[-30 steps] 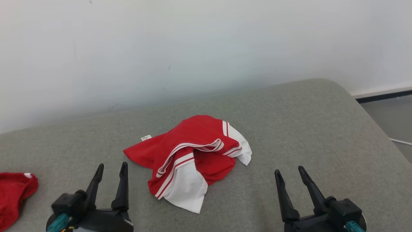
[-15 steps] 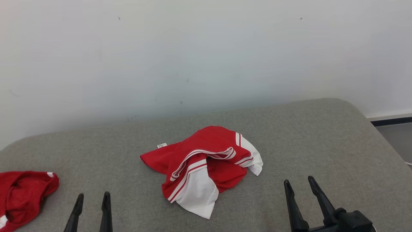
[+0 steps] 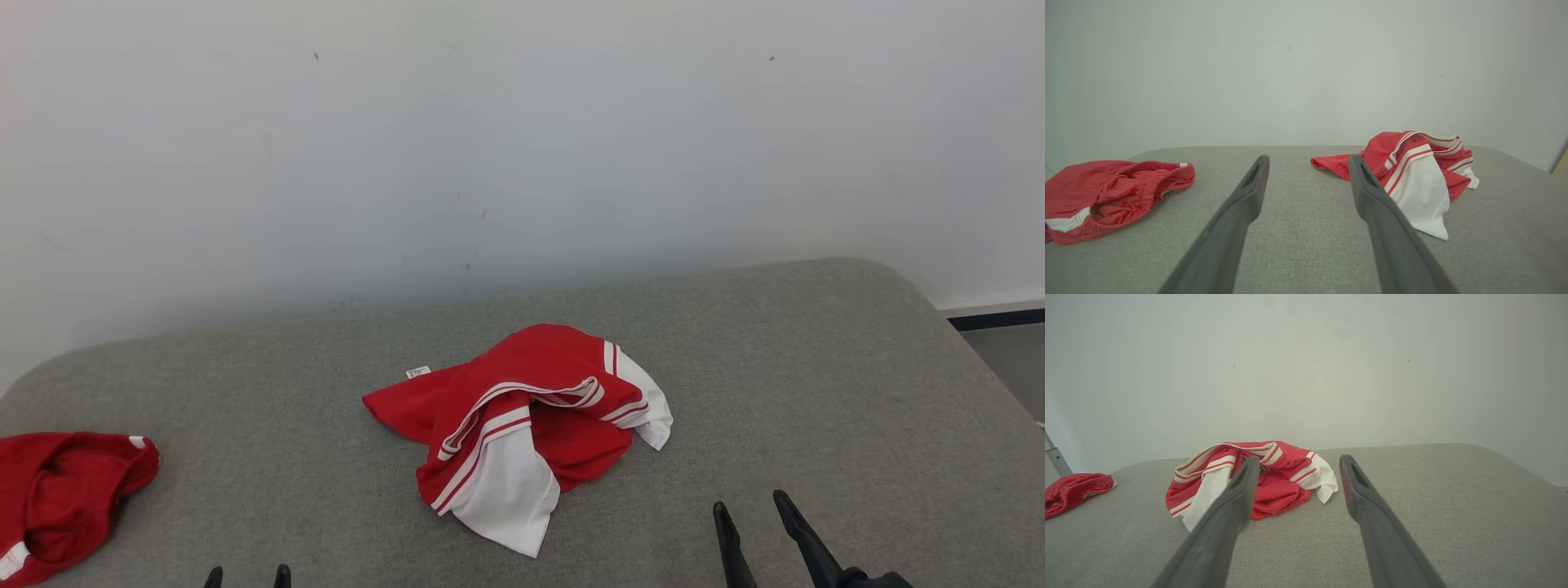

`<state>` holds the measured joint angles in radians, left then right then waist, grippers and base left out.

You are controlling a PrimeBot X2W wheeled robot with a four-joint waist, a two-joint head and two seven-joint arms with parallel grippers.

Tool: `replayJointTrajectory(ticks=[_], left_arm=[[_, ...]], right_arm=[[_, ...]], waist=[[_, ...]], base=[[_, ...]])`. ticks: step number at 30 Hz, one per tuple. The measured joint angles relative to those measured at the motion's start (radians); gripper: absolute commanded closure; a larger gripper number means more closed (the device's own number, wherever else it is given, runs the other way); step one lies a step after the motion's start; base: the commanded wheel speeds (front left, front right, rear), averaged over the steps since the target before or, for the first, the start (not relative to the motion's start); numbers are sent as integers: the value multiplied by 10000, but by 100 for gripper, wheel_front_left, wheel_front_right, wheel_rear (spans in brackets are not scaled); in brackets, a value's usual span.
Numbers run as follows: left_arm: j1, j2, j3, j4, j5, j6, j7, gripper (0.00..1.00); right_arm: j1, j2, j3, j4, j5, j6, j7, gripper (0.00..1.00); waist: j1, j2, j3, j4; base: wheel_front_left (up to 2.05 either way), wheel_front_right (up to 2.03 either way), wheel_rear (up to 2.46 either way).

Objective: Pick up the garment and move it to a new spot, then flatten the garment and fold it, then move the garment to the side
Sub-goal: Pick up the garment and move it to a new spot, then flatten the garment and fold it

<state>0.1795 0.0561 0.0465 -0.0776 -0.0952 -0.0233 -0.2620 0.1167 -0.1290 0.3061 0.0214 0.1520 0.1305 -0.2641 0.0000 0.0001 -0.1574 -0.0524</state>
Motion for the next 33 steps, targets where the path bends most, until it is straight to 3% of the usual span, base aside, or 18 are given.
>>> replayJointTrajectory(ticks=[33], left_arm=[[43, -52, -717, 157, -186, 341, 2, 0]], right_arm=[[120, -155, 117, 232, 31, 0, 0, 0]], waist=[[0, 0, -49, 277]], base=[[0, 0, 0]])
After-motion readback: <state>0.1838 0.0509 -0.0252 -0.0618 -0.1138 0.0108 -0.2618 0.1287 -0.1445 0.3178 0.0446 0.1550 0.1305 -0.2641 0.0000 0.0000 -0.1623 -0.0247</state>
